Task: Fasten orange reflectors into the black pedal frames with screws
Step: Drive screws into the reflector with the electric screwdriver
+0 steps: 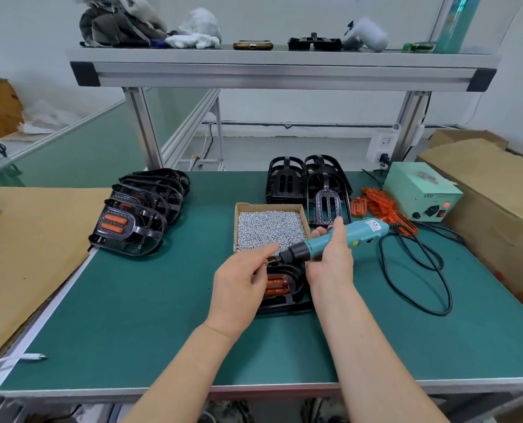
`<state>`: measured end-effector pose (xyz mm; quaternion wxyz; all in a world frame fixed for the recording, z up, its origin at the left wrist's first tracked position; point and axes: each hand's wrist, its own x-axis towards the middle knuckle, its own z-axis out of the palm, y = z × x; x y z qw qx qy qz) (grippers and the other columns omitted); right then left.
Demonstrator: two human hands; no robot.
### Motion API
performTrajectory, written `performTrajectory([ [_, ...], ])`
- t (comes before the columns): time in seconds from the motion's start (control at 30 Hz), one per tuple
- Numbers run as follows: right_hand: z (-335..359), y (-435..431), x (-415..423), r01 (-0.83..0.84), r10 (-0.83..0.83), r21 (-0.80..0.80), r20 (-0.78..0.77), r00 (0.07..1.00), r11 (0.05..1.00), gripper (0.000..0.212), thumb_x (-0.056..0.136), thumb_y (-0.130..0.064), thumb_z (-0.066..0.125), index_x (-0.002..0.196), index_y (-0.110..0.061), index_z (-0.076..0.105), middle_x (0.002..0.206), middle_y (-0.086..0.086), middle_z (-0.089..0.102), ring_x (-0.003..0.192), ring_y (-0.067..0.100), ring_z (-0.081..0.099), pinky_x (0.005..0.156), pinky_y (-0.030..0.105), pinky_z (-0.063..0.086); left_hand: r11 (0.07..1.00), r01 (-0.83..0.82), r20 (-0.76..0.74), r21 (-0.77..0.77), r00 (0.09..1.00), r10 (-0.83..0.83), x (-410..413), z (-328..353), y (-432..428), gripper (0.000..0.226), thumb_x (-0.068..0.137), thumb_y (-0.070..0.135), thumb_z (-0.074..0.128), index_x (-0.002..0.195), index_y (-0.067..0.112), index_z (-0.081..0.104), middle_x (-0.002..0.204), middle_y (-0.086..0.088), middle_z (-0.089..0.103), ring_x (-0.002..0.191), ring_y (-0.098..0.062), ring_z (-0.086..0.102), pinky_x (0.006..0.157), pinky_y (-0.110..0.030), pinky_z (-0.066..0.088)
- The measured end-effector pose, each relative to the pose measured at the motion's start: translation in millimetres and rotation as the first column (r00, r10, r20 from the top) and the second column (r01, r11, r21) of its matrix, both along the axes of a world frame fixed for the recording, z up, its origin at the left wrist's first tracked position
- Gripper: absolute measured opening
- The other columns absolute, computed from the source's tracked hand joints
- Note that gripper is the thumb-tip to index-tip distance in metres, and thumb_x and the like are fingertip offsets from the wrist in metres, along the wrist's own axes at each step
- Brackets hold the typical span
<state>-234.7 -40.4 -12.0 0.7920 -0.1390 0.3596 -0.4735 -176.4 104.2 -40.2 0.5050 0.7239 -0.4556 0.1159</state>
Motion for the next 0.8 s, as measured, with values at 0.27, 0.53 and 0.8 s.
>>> performTrajectory([
  [0.27, -3, 2, 2, 0.014, -0.018, -0.058, -0.069, 0.997, 0.998, 0.048, 0.095, -0.033, 0.069, 0.134, -0.013, 0.051, 0.054, -0.006, 0.064, 0.061, 0.009, 0.063, 0.069, 0.031, 0.054, 0.988, -0.115, 0.253, 0.104, 0.964, 0.086, 3, -5, 1, 0.049, 0.074, -0.013, 0.071, 0.111, 0.02, 0.075, 0.082, 0.003, 0.073, 0.068, -0.024, 0.06, 0.066, -0.04, 0.051],
  [0.53, -4, 6, 4, -0.004, -0.011, -0.098, -0.149, 0.989, 0.995, 0.043, 0.095, -0.035, 0.068, 0.129, -0.015, 0.052, 0.055, -0.008, 0.063, 0.057, 0.005, 0.062, 0.058, 0.026, 0.051, 0.986, -0.072, 0.217, 0.149, 0.975, 0.039, 2, -9, -2, 0.051, 0.07, -0.012, 0.072, 0.113, 0.016, 0.073, 0.094, 0.002, 0.074, 0.081, -0.023, 0.065, 0.079, -0.033, 0.042],
  [0.8, -6, 3, 3, -0.013, -0.009, -0.13, -0.168, 0.986, 0.991, 0.046, 0.093, -0.04, 0.07, 0.129, -0.017, 0.053, 0.057, -0.008, 0.064, 0.054, 0.004, 0.064, 0.065, 0.03, 0.053, 0.978, -0.045, 0.027, 0.202, 0.999, 0.041, 7, -15, 6, 0.048, 0.08, 0.012, 0.078, 0.125, 0.021, 0.066, 0.114, 0.007, 0.07, 0.103, -0.019, 0.063, 0.097, -0.03, 0.043],
])
